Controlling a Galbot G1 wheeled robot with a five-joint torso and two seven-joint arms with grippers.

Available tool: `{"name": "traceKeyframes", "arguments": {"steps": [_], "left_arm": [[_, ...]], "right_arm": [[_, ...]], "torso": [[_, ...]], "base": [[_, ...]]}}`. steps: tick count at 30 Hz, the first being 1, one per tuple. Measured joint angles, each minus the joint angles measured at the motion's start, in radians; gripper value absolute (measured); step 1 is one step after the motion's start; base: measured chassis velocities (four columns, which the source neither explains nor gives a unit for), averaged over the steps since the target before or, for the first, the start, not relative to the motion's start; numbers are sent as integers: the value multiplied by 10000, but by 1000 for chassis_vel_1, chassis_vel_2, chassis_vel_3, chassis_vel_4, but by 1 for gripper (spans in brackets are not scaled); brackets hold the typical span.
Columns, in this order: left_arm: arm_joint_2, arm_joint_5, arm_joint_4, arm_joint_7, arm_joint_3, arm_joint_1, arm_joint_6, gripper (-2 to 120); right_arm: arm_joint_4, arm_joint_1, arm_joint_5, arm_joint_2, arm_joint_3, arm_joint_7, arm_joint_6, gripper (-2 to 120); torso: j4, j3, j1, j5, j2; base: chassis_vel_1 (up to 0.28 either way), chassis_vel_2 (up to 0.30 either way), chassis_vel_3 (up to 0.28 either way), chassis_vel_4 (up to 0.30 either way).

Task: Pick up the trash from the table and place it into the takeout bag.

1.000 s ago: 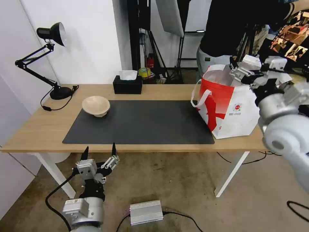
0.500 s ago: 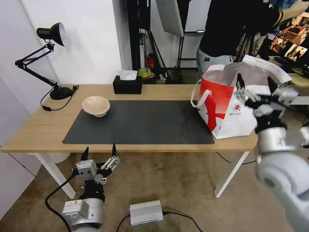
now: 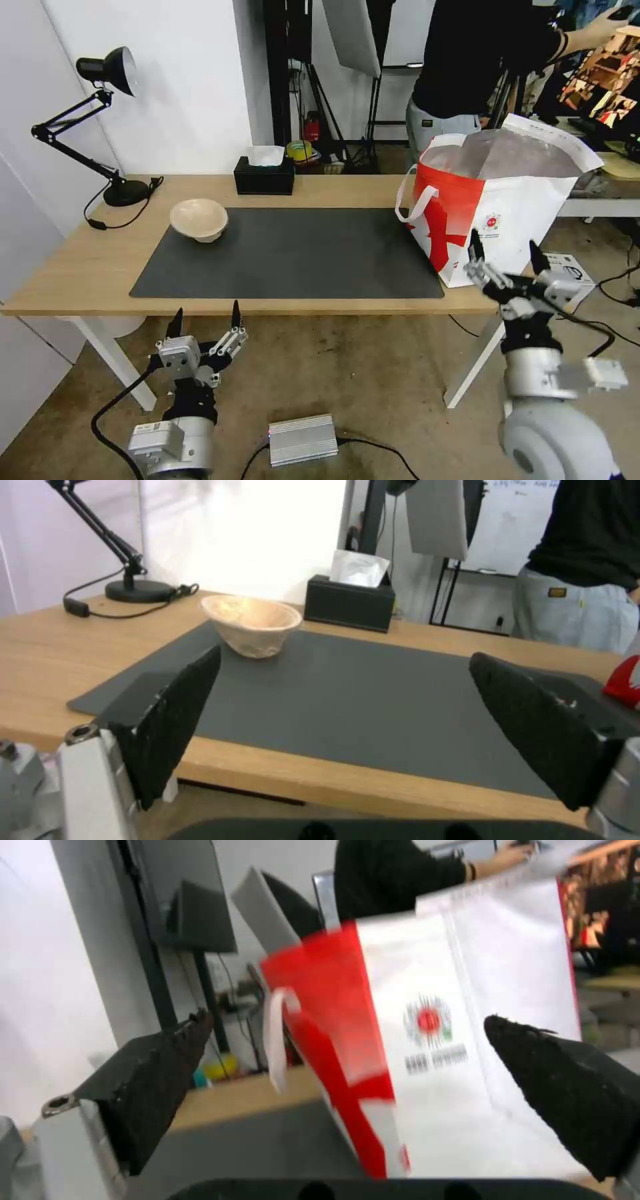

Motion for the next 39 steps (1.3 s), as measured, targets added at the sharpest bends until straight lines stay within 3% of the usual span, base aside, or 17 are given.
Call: {"name": "traceKeyframes", "arguments": {"steps": [9,39], "left_arm": [[50,-18,-76,64,-32,10,-85,100],[141,-62,53,62,-99,-62,-190,100]], "right_arm": [[-331,-827,-1296,624,-720,-3,-32,100],[-1157,-1448,-2577,378,-920,-1336,360,100]], "torso": [[0,0,0,0,0],[0,1,1,2,0]], "base": [[0,0,0,0],[0,0,0,0]]}}
